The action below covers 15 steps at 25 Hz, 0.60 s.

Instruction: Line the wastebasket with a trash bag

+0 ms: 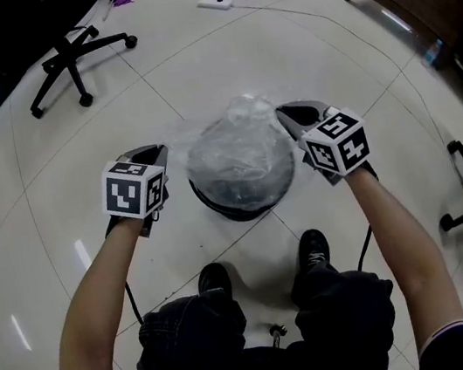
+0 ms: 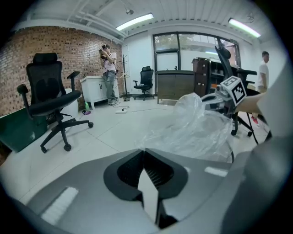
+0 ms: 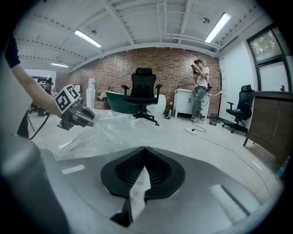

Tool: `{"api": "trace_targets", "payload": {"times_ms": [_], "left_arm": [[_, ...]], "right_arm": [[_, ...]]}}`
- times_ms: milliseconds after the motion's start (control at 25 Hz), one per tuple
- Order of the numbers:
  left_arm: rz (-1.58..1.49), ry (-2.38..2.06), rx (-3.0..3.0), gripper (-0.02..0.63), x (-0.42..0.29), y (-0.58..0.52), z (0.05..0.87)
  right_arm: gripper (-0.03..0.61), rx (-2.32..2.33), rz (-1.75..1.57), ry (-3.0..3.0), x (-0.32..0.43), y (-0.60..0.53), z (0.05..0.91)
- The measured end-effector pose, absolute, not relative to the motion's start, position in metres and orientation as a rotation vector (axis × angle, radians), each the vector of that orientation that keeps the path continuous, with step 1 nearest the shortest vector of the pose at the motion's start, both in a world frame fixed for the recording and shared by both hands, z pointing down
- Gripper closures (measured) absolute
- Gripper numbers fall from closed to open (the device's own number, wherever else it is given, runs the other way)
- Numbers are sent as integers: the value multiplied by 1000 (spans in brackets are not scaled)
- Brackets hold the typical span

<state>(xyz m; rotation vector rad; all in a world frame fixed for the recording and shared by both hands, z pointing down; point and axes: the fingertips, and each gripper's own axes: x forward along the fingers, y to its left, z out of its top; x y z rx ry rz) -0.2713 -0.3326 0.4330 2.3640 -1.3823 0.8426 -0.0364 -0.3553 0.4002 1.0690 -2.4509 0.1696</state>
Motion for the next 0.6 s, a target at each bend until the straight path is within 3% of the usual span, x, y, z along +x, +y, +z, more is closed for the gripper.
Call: {"api": "trace_targets", "payload": {"times_ms": [320,600], "left_arm": [[876,-1368,2309,603,-283,-353,465],[931,-1332,2257,603,-289,-362,497]], "right_arm": [[546,1004,236,-2457,-44,-372,424],[471,975,357,-2541,-47,-387,424]]}}
